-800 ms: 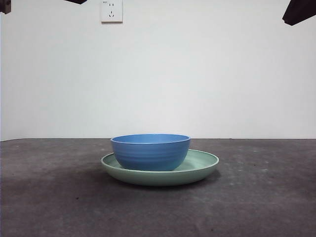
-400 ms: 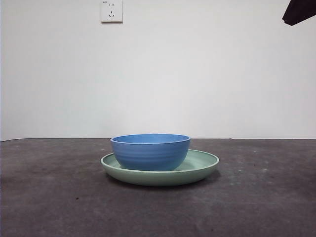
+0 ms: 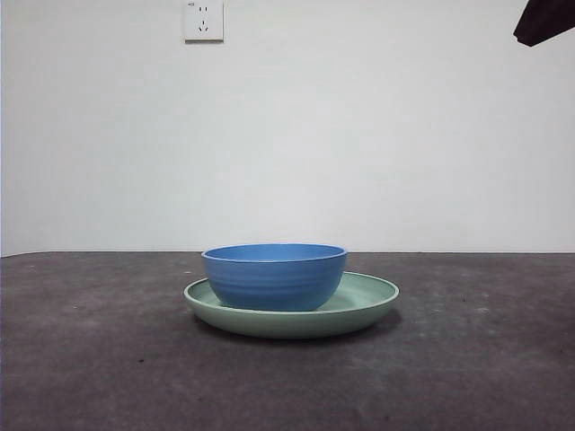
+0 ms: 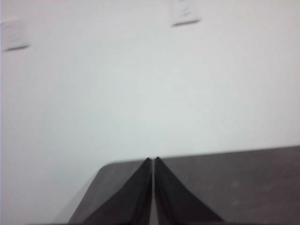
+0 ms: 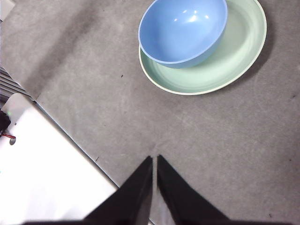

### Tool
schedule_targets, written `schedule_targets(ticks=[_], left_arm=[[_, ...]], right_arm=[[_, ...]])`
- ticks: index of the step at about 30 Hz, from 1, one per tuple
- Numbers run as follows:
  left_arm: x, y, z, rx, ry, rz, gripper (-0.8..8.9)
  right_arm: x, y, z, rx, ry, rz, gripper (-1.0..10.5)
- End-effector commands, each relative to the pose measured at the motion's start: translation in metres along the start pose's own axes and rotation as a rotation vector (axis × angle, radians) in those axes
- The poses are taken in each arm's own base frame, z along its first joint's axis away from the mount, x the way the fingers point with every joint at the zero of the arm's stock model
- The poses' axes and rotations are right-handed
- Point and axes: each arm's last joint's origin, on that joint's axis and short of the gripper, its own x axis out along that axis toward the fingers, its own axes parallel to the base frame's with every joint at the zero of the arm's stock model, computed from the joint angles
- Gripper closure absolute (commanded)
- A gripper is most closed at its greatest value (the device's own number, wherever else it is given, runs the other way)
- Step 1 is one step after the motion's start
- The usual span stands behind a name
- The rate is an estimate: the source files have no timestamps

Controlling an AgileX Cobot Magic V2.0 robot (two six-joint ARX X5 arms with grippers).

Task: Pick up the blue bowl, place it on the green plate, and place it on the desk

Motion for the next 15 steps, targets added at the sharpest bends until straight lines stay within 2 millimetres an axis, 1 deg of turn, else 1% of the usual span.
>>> schedule_targets(ticks=[1, 5, 8, 11, 15], left_arm=[[-0.004, -0.002, -0.028, 0.017, 0.038, 0.02, 8.04], [-0.009, -0.006, -0.067, 0.007, 0.093, 0.023, 8.04], [-0.011, -0.009, -0.09, -0.014, 0.131, 0.019, 8.04], [-0.013, -0.011, -0.107, -0.027, 0.161, 0.017, 8.04], [-0.015, -0.014, -0.123, -0.038, 0.196, 0.014, 8.04]], right_arm=[[-0.002, 0.003, 0.005, -0.025, -0.016, 0.008, 9.4], [-0.002, 0.003, 0.005, -0.025, -0.016, 0.007, 9.4], [-0.002, 0.003, 0.005, -0.025, -0.016, 0.007, 9.4], [-0.002, 0.003, 0.005, -0.025, -0.016, 0.007, 9.4], [-0.002, 0.003, 0.005, -0.025, -0.016, 0.007, 9.4]])
